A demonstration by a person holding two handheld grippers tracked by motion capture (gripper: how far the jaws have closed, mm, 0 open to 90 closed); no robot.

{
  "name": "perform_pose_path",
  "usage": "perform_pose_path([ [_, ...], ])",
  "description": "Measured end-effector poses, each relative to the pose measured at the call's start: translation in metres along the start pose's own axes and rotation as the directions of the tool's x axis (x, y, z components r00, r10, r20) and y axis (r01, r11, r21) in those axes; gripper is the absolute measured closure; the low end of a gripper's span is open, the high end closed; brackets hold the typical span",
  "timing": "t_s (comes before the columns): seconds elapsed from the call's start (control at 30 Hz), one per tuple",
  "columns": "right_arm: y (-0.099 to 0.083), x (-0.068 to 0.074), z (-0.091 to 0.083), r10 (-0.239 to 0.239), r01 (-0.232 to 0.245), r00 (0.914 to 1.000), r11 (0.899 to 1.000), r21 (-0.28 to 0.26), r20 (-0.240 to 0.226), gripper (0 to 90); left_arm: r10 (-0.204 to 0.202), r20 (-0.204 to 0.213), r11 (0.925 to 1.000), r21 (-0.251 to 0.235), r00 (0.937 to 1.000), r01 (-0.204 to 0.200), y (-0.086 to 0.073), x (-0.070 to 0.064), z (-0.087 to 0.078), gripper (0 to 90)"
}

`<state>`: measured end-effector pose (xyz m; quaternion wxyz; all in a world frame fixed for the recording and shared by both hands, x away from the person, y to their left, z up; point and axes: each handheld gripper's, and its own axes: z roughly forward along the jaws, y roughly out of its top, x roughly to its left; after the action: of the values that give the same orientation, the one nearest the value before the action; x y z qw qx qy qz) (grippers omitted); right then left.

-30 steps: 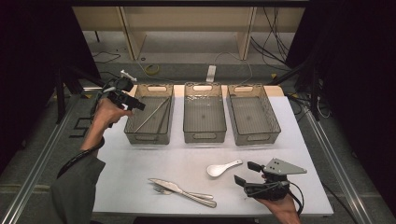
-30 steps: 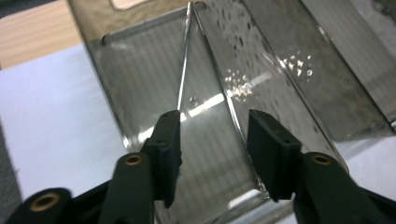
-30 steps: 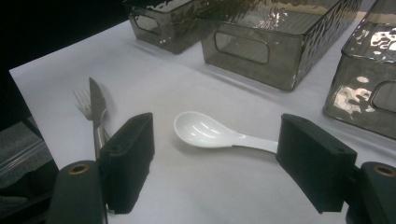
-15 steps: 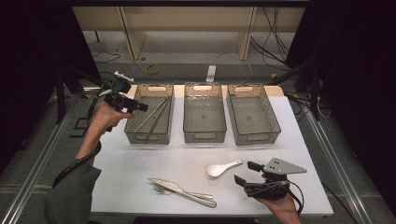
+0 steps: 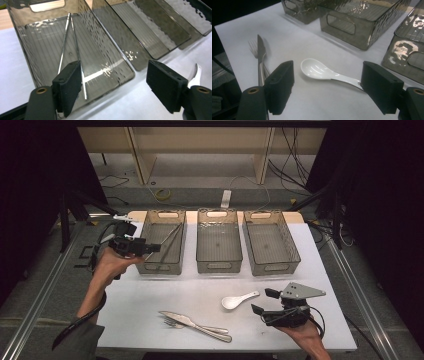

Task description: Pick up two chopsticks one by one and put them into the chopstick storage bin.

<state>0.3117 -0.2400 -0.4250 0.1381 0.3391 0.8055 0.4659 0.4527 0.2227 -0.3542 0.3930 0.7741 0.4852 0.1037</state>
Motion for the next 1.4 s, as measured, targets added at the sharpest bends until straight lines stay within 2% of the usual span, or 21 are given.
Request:
perform_pose_path([
  [0.23,0.01,-0.012,0.005,-0.032,0.032,0.9995,0.998,0.059,0.002,27.4,0.045,0.022,0.9989,-0.014,0.9988,-0.044,-0.022,-0.015,0.002,25.3],
  [0.33,0.016,-0.018,0.009,-0.033,0.033,0.9994,0.997,0.076,0.0,27.4,0.047,0.03,0.9967,-0.068,0.9984,-0.045,-0.031,-0.022,0.0,24.7],
  [0.43,0.021,-0.024,0.015,-0.035,0.036,0.9993,0.995,0.096,-0.011,27.2,0.071,0.023,0.9952,-0.07,0.9972,-0.069,-0.038,-0.028,0.0,24.6],
  [0.53,0.025,-0.028,0.021,-0.04,0.041,0.9991,0.992,0.116,-0.014,27.1,0.079,0.046,0.9938,-0.082,0.9958,-0.075,-0.044,-0.033,0.002,24.6],
  [0.77,0.029,-0.038,0.037,-0.056,0.058,0.9983,0.982,0.18,-0.016,27.1,0.125,0.081,0.9899,-0.077,0.9889,-0.119,-0.056,-0.041,0.01,22.6],
  [1.1,0.037,-0.049,0.049,-0.066,0.071,0.9974,0.972,0.226,-0.029,27.2,0.133,0.098,0.9854,-0.12,0.9863,-0.121,-0.074,-0.051,0.011,22.1],
  [1.17,0.038,-0.051,0.052,-0.069,0.074,0.9971,0.969,0.237,-0.032,27.3,0.144,0.101,0.984,-0.119,0.9844,-0.132,-0.076,-0.053,0.011,22.1],
  [1.33,0.038,-0.053,0.056,-0.081,0.092,0.9954,0.958,0.27,-0.051,27.5,0.146,0.101,0.981,-0.143,0.9841,-0.131,-0.083,-0.054,0.008,22.0],
  [1.4,0.038,-0.052,0.059,-0.093,0.107,0.9938,0.951,0.29,-0.06,27.8,0.143,0.102,0.9802,-0.153,0.9845,-0.126,-0.085,-0.055,0.006,22.0],
])
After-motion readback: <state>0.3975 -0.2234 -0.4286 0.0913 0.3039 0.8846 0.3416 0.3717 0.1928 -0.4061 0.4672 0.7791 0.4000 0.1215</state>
